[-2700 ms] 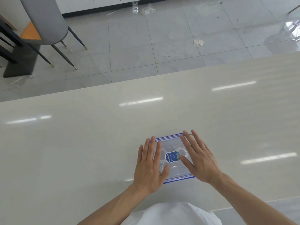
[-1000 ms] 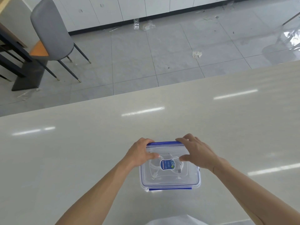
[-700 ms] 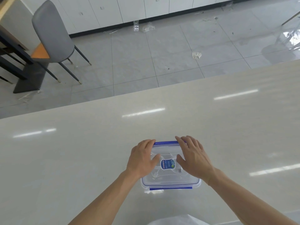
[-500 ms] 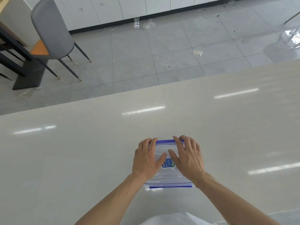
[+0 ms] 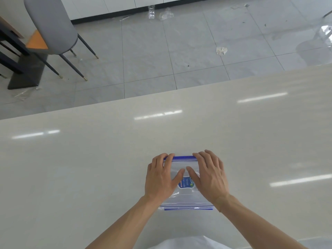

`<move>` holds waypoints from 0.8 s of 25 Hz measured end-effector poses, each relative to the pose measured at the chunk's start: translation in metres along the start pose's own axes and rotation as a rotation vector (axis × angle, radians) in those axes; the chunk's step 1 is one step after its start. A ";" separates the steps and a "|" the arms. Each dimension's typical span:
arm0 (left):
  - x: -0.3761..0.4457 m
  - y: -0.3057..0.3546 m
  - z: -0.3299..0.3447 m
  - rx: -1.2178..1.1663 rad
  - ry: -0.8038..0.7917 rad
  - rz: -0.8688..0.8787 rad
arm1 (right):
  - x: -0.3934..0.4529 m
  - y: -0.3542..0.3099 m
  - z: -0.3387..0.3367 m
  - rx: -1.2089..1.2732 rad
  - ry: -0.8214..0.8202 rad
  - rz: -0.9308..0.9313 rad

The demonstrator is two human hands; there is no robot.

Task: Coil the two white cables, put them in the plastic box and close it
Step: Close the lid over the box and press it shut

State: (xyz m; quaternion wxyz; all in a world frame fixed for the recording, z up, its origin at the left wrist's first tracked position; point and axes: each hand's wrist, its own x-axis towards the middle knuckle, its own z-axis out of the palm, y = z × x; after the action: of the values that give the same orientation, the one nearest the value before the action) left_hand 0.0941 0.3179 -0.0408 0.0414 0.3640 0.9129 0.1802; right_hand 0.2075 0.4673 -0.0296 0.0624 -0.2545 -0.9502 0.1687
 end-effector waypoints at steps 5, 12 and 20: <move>0.001 -0.002 0.004 -0.009 0.033 0.013 | 0.001 0.003 0.004 0.007 0.029 -0.007; 0.002 0.001 -0.011 -0.233 -0.073 -0.107 | -0.004 0.002 -0.004 -0.021 -0.031 -0.064; -0.058 -0.021 -0.030 -0.788 -0.340 -0.617 | -0.042 0.020 -0.010 -0.128 -0.109 -0.392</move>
State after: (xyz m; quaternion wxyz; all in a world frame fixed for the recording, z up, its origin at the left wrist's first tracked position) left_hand 0.1161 0.2554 -0.0236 0.3738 0.0591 0.8209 0.4277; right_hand 0.2552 0.4648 -0.0283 0.0262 -0.0587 -0.9923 0.1062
